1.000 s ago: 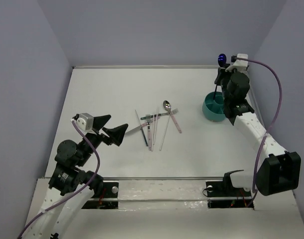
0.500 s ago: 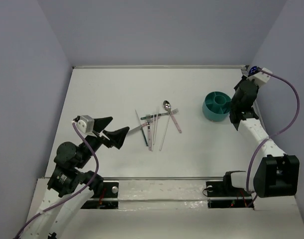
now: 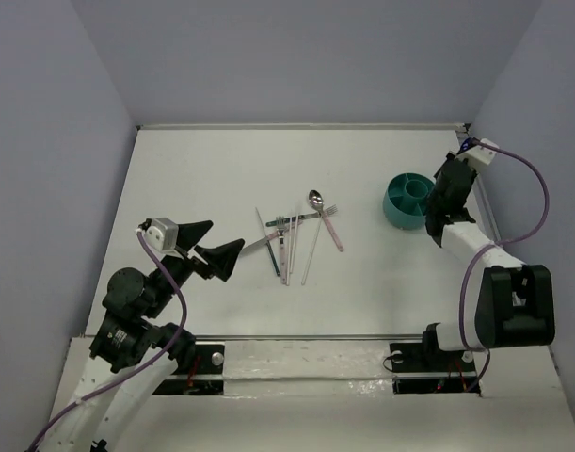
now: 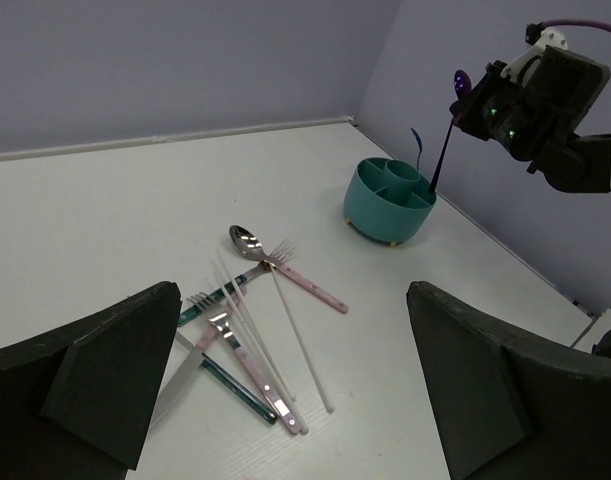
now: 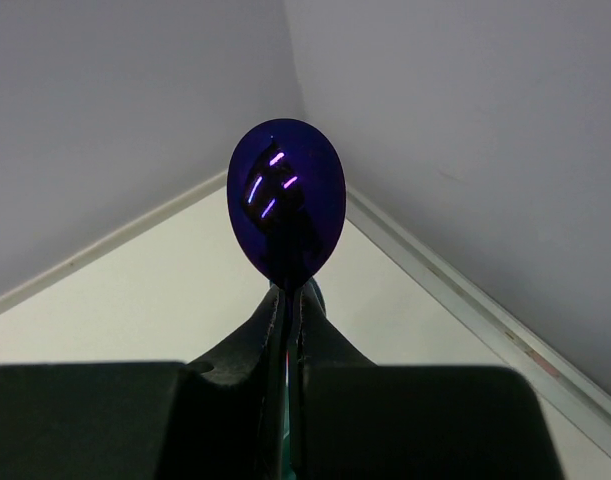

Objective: Sort the eating utensils into containers

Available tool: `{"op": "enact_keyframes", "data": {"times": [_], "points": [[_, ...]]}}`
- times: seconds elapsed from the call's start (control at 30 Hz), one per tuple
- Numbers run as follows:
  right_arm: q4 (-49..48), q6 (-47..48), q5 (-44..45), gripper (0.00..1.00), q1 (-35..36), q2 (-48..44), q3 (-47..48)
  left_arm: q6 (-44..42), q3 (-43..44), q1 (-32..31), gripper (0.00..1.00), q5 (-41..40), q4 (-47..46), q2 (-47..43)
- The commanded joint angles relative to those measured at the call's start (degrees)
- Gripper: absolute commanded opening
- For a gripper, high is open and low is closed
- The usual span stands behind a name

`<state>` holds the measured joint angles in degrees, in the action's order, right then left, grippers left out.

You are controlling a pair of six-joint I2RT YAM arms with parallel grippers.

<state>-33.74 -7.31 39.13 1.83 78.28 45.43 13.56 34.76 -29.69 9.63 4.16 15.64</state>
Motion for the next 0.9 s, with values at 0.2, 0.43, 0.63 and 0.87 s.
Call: {"op": "enact_keyframes", "data": {"times": [0.2,0.43,0.63,0.87], "points": [[-12.41,1.16,-0.81,0.0,-0.42,4.86,-2.18,-0.55,2.41,-0.37,0.99,-0.58,-2.23,1.24],[-7.76,-2.79,-1.08,0.0,-0.42,5.48,-3.94,-0.55,2.41,-0.37,0.99,-0.4,-2.49,1.15],[-4.32,-7.36,-2.92,0.07,-0.42,5.04,-4.91,-0.38,2.41,-0.37,0.99,-1.1,-1.97,0.54],[0.86,-9.47,-6.26,0.1,-0.42,5.74,-4.3,-0.47,2.41,-0.37,0.99,-0.75,-2.06,0.71]]}}
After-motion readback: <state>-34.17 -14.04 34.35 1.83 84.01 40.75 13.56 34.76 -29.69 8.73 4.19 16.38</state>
